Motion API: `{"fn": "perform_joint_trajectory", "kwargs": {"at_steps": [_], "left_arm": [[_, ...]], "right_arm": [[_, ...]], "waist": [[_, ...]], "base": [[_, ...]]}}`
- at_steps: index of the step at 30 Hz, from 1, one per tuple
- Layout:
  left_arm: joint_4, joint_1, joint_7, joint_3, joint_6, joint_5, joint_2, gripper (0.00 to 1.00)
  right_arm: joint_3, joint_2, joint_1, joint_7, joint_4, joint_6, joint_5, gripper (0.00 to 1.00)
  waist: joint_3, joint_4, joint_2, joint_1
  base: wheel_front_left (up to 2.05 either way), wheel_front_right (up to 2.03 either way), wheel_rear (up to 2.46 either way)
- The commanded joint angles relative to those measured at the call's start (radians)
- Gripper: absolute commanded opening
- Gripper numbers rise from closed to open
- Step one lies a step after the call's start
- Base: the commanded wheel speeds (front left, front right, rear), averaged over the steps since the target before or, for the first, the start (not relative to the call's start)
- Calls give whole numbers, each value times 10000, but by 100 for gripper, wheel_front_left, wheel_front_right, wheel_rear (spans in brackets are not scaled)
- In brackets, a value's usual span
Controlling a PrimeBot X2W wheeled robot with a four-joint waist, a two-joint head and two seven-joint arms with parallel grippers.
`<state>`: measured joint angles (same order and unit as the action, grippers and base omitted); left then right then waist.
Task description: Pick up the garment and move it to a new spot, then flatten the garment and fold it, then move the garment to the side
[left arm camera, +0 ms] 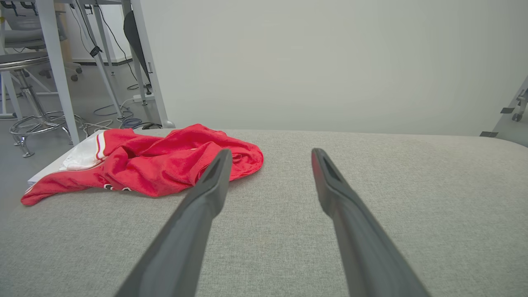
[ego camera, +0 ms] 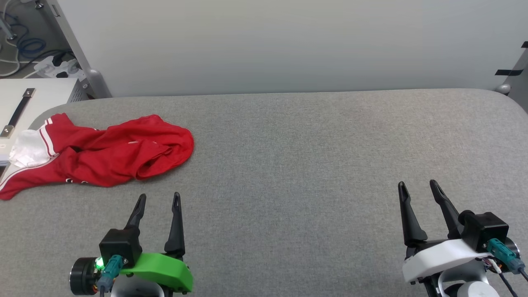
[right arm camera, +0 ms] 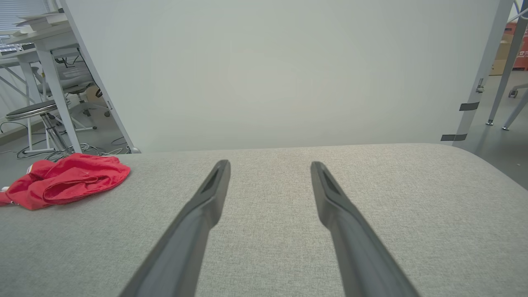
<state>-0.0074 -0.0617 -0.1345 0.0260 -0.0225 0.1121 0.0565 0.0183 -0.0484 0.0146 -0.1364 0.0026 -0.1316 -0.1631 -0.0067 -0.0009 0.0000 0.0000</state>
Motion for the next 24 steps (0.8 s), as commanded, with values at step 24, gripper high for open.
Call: {"fn": "perform_joint_trajectory", "kwargs": {"at_steps": [24], "left_arm": [[300,-355,-592,204,-100,264,-46,100]], "right_arm": [[-51,-13,48,-577,345,7,828,100]], "waist": [[-33,-29,0,0]], "base": [[0,0,0]]}}
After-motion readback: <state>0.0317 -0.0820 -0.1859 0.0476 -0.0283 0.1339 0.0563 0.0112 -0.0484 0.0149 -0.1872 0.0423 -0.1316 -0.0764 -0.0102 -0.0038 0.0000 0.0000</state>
